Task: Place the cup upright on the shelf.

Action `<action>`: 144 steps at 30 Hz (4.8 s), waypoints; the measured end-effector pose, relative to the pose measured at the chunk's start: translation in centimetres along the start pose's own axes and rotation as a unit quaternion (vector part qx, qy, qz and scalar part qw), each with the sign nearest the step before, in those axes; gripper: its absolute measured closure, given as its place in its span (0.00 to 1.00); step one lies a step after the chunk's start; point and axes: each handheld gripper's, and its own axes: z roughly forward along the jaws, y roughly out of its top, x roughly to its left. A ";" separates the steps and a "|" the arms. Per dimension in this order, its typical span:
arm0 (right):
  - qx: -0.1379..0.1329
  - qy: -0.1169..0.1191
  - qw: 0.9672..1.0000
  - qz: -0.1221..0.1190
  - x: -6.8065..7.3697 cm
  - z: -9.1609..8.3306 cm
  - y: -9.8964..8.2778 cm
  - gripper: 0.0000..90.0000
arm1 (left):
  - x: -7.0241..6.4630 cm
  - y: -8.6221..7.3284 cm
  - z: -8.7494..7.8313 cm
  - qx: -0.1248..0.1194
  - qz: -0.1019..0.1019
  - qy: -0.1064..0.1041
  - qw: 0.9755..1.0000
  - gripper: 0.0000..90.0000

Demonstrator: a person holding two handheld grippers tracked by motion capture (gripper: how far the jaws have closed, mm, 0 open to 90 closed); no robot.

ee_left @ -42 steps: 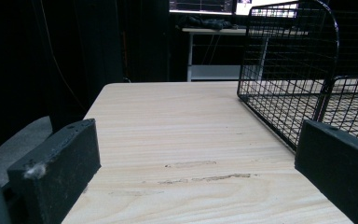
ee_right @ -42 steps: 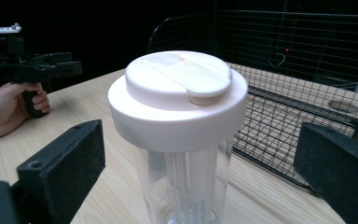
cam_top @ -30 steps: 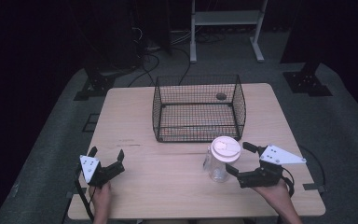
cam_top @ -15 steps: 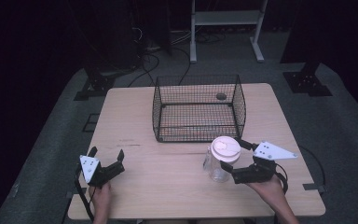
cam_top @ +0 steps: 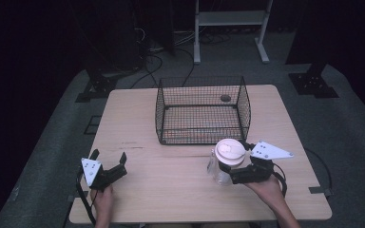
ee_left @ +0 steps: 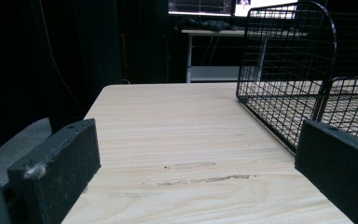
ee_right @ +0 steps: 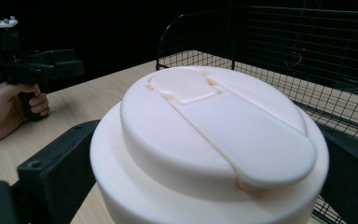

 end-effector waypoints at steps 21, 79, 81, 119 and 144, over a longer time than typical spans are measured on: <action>0.004 0.005 1.000 -0.001 -0.1 0.4 -0.1 0.04 | 0.0 0.0 0.0 0.000 0.000 0.000 1.000 0.00; -0.022 -0.008 1.000 -0.019 -1.6 1.5 14.2 0.05 | 0.0 0.0 0.0 0.000 -0.005 0.000 1.000 0.00; -0.019 -0.011 1.000 -0.020 -1.7 1.8 14.6 0.05 | 0.0 0.0 0.0 0.000 -0.005 0.000 1.000 0.00; -0.008 -0.050 0.999 -0.021 -4.2 8.4 19.4 0.05 | 0.1 0.0 0.0 0.000 -0.010 -0.001 1.000 0.00; 0.004 -0.074 0.997 0.005 -6.7 14.0 16.6 0.05 | 0.1 0.0 0.0 -0.001 -0.009 -0.002 1.000 0.00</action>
